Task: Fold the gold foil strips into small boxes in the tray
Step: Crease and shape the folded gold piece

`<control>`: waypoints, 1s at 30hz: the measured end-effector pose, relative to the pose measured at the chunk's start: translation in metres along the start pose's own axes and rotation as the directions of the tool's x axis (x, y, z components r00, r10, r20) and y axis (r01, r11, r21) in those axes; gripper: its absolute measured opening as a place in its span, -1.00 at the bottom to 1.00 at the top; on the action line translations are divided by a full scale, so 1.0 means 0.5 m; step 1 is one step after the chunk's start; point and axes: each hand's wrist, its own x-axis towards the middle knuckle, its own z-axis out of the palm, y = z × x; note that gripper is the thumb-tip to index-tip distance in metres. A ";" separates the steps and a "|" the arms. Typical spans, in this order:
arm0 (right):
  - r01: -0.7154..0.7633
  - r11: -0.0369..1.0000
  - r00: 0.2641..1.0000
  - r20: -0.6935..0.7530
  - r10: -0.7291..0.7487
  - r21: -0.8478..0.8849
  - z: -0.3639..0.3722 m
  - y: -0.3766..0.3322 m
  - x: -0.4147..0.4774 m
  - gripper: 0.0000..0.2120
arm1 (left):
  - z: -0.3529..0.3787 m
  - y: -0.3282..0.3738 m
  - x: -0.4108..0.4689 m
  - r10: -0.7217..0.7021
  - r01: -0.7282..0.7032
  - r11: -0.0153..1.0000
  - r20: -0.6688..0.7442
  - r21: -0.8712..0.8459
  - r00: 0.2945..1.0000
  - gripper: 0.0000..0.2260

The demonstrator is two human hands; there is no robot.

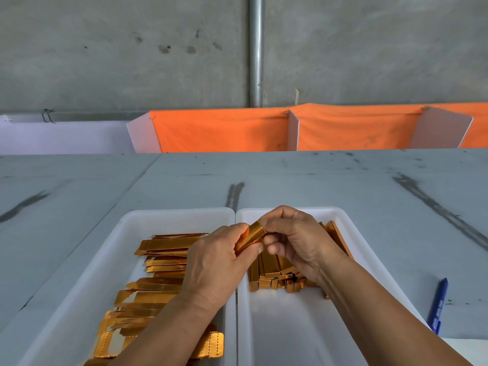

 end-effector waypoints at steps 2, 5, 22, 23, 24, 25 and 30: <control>0.003 1.000 1.000 -0.003 -0.003 -0.012 0.000 -0.001 -0.001 -0.99 | 0.000 0.000 0.001 0.000 0.000 1.000 -0.001 0.001 1.000 -0.77; -0.003 0.999 1.000 -0.019 0.002 -0.038 0.001 -0.003 -0.001 -0.98 | 0.000 0.000 0.001 -0.002 0.002 1.000 -0.006 -0.005 1.000 -0.76; 0.046 0.991 0.999 0.006 -0.045 -0.123 0.002 -0.006 -0.011 -0.88 | -0.002 -0.003 0.000 -0.009 0.009 1.000 -0.032 -0.019 0.999 -0.81; 0.047 0.991 0.999 0.009 -0.047 -0.127 0.001 -0.007 -0.012 -0.87 | -0.002 -0.004 0.000 -0.014 0.013 1.000 -0.037 -0.022 0.999 -0.81; 0.050 0.990 0.999 0.009 -0.049 -0.135 0.001 -0.007 -0.012 -0.85 | -0.001 -0.004 0.000 -0.019 0.018 1.000 -0.040 -0.023 0.999 -0.81; 0.053 0.988 0.999 0.005 -0.052 -0.147 0.001 -0.007 -0.012 -0.84 | -0.001 -0.005 0.000 -0.023 0.022 0.999 -0.041 -0.025 0.999 -0.81; 0.062 0.982 0.998 -0.012 -0.065 -0.180 0.003 -0.005 -0.012 -0.85 | 0.002 -0.006 0.001 -0.034 0.033 0.999 -0.040 -0.033 0.999 -0.78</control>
